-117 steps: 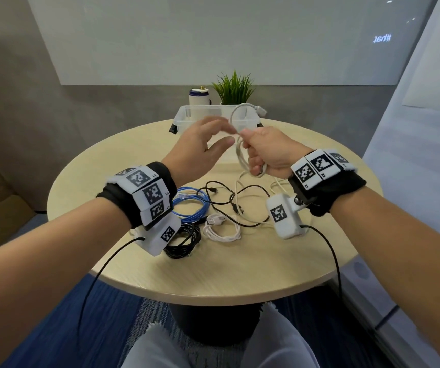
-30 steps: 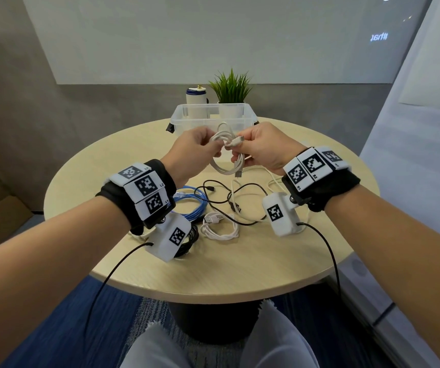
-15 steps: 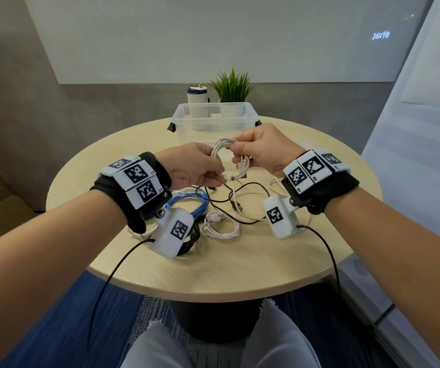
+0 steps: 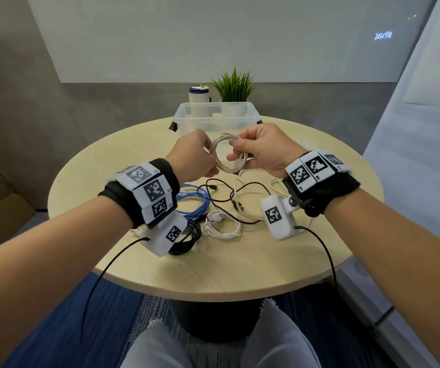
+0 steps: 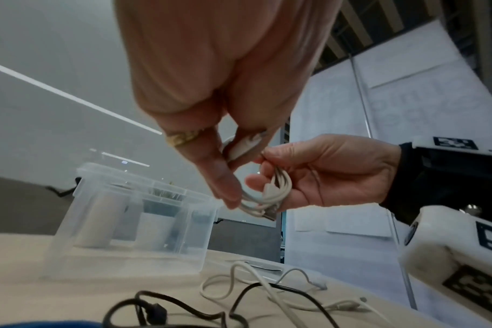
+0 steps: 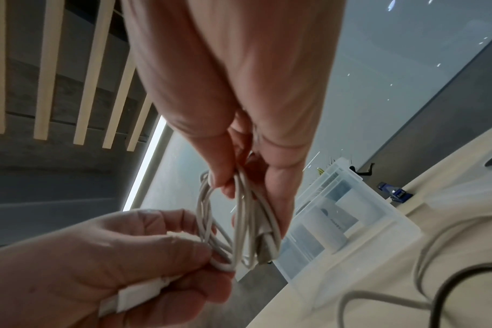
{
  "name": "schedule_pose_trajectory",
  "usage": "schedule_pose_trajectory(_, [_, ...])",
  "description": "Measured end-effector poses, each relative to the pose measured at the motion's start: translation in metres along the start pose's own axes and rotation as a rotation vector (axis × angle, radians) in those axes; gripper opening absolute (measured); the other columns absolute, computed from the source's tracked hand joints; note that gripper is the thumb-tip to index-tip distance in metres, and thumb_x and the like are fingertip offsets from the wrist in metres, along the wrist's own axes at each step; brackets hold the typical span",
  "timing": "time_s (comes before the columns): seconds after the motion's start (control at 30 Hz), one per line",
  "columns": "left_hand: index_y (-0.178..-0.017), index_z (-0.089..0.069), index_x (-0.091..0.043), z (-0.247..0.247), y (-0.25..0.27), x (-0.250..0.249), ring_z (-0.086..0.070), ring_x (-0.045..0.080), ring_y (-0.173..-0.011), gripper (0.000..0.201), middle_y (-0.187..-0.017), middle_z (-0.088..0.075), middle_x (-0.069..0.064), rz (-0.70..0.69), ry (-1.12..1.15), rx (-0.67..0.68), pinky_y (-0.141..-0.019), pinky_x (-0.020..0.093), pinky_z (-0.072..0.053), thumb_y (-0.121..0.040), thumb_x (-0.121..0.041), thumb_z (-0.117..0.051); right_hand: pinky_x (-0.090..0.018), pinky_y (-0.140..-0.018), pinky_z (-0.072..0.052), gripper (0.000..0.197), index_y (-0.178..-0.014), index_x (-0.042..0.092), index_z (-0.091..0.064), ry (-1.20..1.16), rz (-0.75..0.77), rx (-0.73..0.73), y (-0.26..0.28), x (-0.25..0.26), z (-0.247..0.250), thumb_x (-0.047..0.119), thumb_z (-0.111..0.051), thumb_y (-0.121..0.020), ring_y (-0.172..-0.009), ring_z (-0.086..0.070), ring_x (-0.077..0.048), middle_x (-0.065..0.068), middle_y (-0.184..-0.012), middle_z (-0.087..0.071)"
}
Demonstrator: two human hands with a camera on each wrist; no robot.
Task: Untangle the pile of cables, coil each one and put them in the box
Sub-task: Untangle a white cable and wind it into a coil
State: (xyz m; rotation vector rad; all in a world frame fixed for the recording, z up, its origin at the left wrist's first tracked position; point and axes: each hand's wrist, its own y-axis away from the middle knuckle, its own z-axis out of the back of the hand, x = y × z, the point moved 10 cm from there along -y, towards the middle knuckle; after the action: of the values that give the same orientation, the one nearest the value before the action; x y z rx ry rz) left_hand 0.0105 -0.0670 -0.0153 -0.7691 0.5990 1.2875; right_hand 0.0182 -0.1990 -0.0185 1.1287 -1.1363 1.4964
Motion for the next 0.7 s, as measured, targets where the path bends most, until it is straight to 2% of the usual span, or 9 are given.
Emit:
schedule_pose_trajectory(0.1, [-0.103, -0.049, -0.006, -0.004, -0.001, -0.001, -0.070, 0.021, -0.069, 0.008, -0.085, -0.068, 0.014, 0.003, -0.167, 0.061, -0.067, 0.034, -0.060, -0.095, -0.008, -0.051, -0.045, -0.069, -0.059, 0.009, -0.086, 0.004, -0.059, 0.060, -0.007, -0.001, 0.002, -0.002, 0.001, 0.000, -0.055, -0.093, -0.072, -0.065, -0.022, -0.012, -0.075, -0.061])
schedule_pose_trajectory(0.23, [-0.088, -0.059, -0.007, -0.009, 0.001, -0.002, -0.065, 0.012, -0.058, 0.017, -0.073, -0.068, 0.005, 0.010, -0.273, 0.171, -0.054, 0.019, -0.055, -0.097, -0.017, -0.049, -0.051, -0.072, -0.058, 0.014, -0.079, 0.009, -0.060, 0.158, 0.042, -0.092, 0.001, -0.001, 0.010, 0.001, -0.058, -0.091, -0.074, -0.063, -0.023, -0.011, -0.070, -0.060])
schedule_pose_trajectory(0.3, [-0.085, -0.059, -0.010, -0.012, 0.003, -0.002, -0.065, 0.009, -0.057, 0.017, -0.071, -0.068, 0.001, 0.005, -0.232, 0.222, -0.051, 0.015, -0.053, -0.097, -0.019, -0.050, -0.051, -0.073, -0.058, 0.015, -0.077, 0.010, -0.061, 0.188, 0.044, -0.136, -0.002, -0.003, 0.016, 0.002, -0.060, -0.090, -0.075, -0.064, -0.024, -0.011, -0.070, -0.062])
schedule_pose_trajectory(0.4, [-0.087, -0.059, -0.010, -0.012, 0.003, 0.000, -0.067, 0.010, -0.066, 0.015, -0.078, -0.070, 0.003, 0.016, -0.092, 0.196, -0.051, 0.014, -0.053, -0.097, -0.018, -0.051, -0.050, -0.075, -0.058, 0.015, -0.076, 0.013, -0.063, 0.245, 0.058, -0.178, -0.005, -0.001, 0.022, 0.005, -0.063, -0.089, -0.075, -0.066, -0.025, -0.010, -0.071, -0.066])
schedule_pose_trajectory(0.5, [-0.088, -0.058, -0.007, -0.017, 0.002, 0.000, -0.068, 0.016, -0.076, 0.015, -0.087, -0.069, 0.008, 0.030, 0.049, 0.161, -0.066, 0.023, -0.057, -0.097, -0.015, -0.050, -0.046, -0.075, -0.059, 0.015, -0.074, 0.015, -0.067, 0.369, 0.107, -0.188, -0.007, 0.007, 0.020, 0.009, -0.064, -0.087, -0.073, -0.066, -0.022, -0.007, -0.071, -0.069])
schedule_pose_trajectory(0.53, [-0.087, -0.058, -0.007, -0.019, 0.002, -0.001, -0.067, 0.016, -0.079, 0.015, -0.086, -0.068, 0.009, 0.028, 0.072, 0.165, -0.069, 0.025, -0.056, -0.097, -0.015, -0.050, -0.044, -0.075, -0.059, 0.015, -0.073, 0.015, -0.067, 0.406, 0.120, -0.190, -0.007, 0.008, 0.019, 0.009, -0.065, -0.086, -0.071, -0.065, -0.021, -0.006, -0.071, -0.070])
schedule_pose_trajectory(0.63, [-0.080, -0.055, -0.012, -0.025, 0.003, -0.005, -0.058, 0.013, -0.083, 0.018, -0.086, -0.062, 0.006, 0.015, 0.146, 0.225, -0.063, 0.020, -0.051, -0.097, -0.014, -0.050, -0.038, -0.075, -0.057, 0.015, -0.073, 0.016, -0.068, 0.459, 0.141, -0.208, -0.007, 0.010, 0.022, 0.010, -0.065, -0.086, -0.069, -0.063, -0.017, -0.003, -0.071, -0.070])
schedule_pose_trajectory(0.7, [-0.078, -0.054, -0.015, -0.028, 0.006, -0.010, -0.053, 0.010, -0.082, 0.020, -0.083, -0.057, 0.003, -0.021, 0.157, 0.284, -0.067, 0.020, -0.046, -0.097, -0.014, -0.049, -0.036, -0.073, -0.055, 0.013, -0.074, 0.015, -0.069, 0.470, 0.146, -0.220, -0.007, 0.009, 0.027, 0.011, -0.065, -0.086, -0.068, -0.062, -0.016, -0.003, -0.071, -0.070])
